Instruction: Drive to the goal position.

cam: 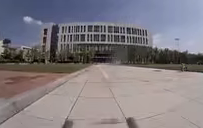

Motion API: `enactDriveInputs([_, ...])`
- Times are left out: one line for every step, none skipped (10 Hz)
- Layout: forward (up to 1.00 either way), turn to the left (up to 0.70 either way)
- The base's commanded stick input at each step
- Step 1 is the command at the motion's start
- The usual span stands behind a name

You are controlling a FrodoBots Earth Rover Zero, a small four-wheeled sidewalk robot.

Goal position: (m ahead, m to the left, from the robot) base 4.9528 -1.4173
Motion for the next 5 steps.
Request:
enactDriveInputs([0.7,0.0])
enactDriveInputs([0.7,0.0])
enactDriveInputs([0.7,0.0])
enactDriveInputs([0.7,0.0])
enactDriveInputs([0.7,0.0])
